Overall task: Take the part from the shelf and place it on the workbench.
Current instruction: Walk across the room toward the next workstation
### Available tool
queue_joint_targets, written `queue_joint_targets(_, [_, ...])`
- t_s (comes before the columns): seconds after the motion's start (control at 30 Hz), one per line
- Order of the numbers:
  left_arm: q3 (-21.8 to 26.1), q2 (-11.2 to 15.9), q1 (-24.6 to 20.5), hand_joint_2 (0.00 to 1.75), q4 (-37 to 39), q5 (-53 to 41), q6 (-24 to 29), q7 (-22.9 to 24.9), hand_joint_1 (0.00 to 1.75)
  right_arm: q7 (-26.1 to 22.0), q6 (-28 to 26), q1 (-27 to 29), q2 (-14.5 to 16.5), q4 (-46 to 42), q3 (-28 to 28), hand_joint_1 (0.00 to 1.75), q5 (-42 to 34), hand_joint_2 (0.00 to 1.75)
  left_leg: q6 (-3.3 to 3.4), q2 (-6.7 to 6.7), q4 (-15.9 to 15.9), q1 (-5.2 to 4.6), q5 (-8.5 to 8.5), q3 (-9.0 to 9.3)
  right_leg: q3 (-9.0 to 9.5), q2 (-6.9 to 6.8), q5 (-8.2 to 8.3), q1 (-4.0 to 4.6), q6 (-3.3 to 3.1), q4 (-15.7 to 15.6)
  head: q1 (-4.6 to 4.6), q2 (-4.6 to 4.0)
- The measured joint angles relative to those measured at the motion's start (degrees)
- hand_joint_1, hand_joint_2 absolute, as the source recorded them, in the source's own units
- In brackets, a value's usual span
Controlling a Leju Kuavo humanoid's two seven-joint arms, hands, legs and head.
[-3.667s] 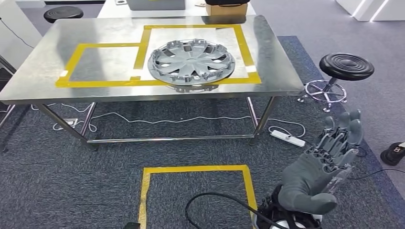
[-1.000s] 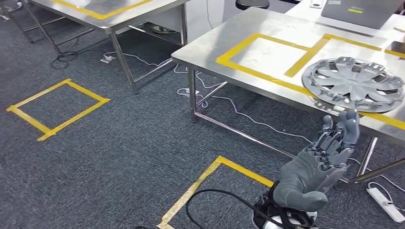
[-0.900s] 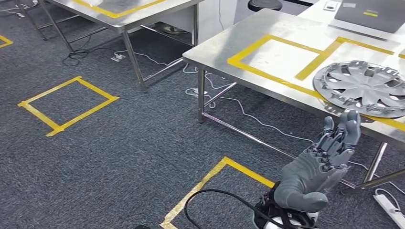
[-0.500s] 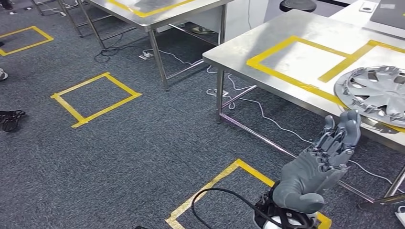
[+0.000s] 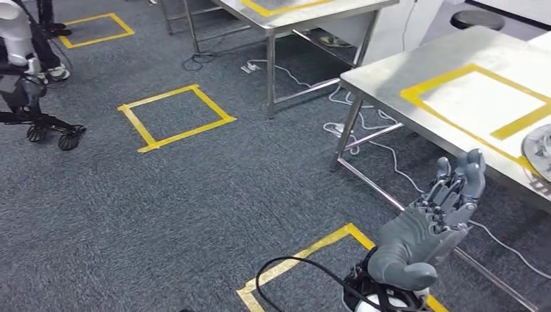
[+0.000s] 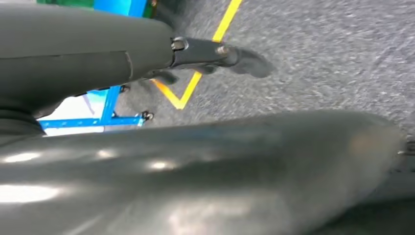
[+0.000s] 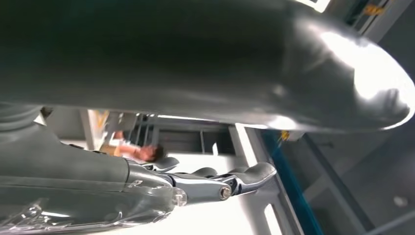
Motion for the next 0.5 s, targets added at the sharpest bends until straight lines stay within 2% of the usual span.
queue_joint_targets(0.03, [0.0,0.0,0.0,0.00,0.0,0.0,0.0,0.0,0.00,0.0,0.0,0.1,0.0,0.0,0.0,0.00,0.0,0.00,0.20,-0.64,0.0,0.08,0.05,0.01,-1.67,1.73,-1.85,-0.09,0.17,3.6,0.18,0.00])
queue_joint_targets(0.07, [0.0,0.0,-0.1,0.00,0.0,0.0,0.0,0.0,0.00,0.0,0.0,0.1,0.0,0.0,0.0,0.00,0.0,0.00,0.34,-1.32,0.0,0.07,0.07,-0.02,-3.66,2.89,-3.65,-0.12,0.22,7.7,0.28,0.00])
queue_joint_targets(0.1, [0.1,0.0,-0.1,0.00,0.0,0.0,0.0,0.0,0.00,0.0,0.0,0.2,0.0,0.0,0.0,0.00,0.0,0.00,0.41,-2.03,0.0,0.06,0.08,-0.04,-5.46,3.46,-4.84,-0.12,0.24,11.2,0.33,0.00])
queue_joint_targets(0.13, [0.1,0.0,-0.1,0.00,0.0,0.0,0.0,0.0,0.00,0.0,0.0,0.2,0.0,0.0,0.0,0.00,0.0,0.00,0.41,-2.76,0.0,0.04,0.08,-0.02,-6.54,3.70,-4.98,-0.13,0.22,13.0,0.36,0.00])
queue_joint_targets(0.17, [0.1,0.0,0.0,0.00,0.0,0.0,-0.1,0.0,0.00,0.0,0.0,0.3,0.0,0.0,0.0,0.00,0.0,0.00,0.39,-3.54,0.0,0.04,0.09,0.03,-6.49,3.83,-3.93,-0.16,0.16,12.4,0.37,0.00])
queue_joint_targets(0.2, [0.1,0.0,0.0,0.00,0.0,0.0,-0.1,-0.1,0.00,0.0,0.0,0.3,0.0,0.0,0.0,0.00,0.0,0.00,0.35,-4.34,0.0,0.08,0.11,0.10,-5.38,4.11,-2.01,-0.25,0.10,9.8,0.37,0.00])
queue_joint_targets(0.23, [0.2,0.0,0.0,0.00,0.0,0.0,-0.2,-0.3,0.00,0.1,0.0,0.2,0.0,0.0,0.0,0.00,0.0,0.00,0.24,-5.12,0.0,0.12,0.12,0.17,-3.56,5.03,0.19,-0.46,0.09,5.8,0.38,0.00])
queue_joint_targets(0.27, [0.2,-0.1,-0.1,0.00,0.0,0.0,-0.2,-0.5,0.00,0.1,0.0,0.2,0.0,0.0,0.0,0.00,0.0,0.00,0.04,-5.87,0.1,0.08,0.13,0.13,-1.74,6.49,1.72,-0.73,0.09,1.8,0.38,0.00])
queue_joint_targets(0.3, [0.2,-0.1,-0.2,0.00,0.0,-0.1,-0.2,-0.6,0.00,0.2,0.0,0.2,0.0,0.0,0.0,0.00,0.0,0.00,-0.27,-6.55,0.2,0.09,0.22,-0.01,-0.39,7.77,2.60,-0.95,0.00,-1.0,0.36,0.00])
queue_joint_targets(0.33, [0.2,-0.1,-0.2,0.00,0.0,-0.1,-0.2,-0.8,0.00,0.2,0.0,0.2,0.0,0.0,0.0,0.00,0.0,0.00,-0.65,-7.12,0.2,0.11,0.37,-0.24,0.28,8.74,2.84,-1.06,-0.15,-2.5,0.34,0.00])
queue_joint_targets(0.37, [0.2,-0.1,-0.2,0.00,0.0,-0.2,-0.1,-0.9,0.00,0.3,0.0,0.2,0.0,0.0,0.0,0.00,0.0,0.00,-1.05,-7.65,0.1,0.18,0.58,-0.49,0.40,8.94,2.72,-1.00,-0.44,-2.8,0.31,0.00])
queue_joint_targets(0.43, [0.2,-0.1,-0.1,0.00,0.0,-0.2,0.0,-0.9,0.00,0.4,0.0,0.1,0.0,0.0,0.0,0.00,0.0,0.00,-1.73,-8.23,-0.1,0.42,0.83,-0.83,0.39,7.76,3.06,-0.85,-1.21,-2.9,0.29,0.00])
queue_joint_targets(0.5, [0.2,-0.1,-0.1,0.00,0.0,-0.2,0.2,-0.9,0.00,0.4,0.0,0.0,0.0,0.0,0.0,0.00,0.0,0.00,-2.16,-6.13,2.2,0.26,-0.76,-2.03,0.52,6.27,3.31,-0.84,-2.01,-3.3,-0.05,0.00])
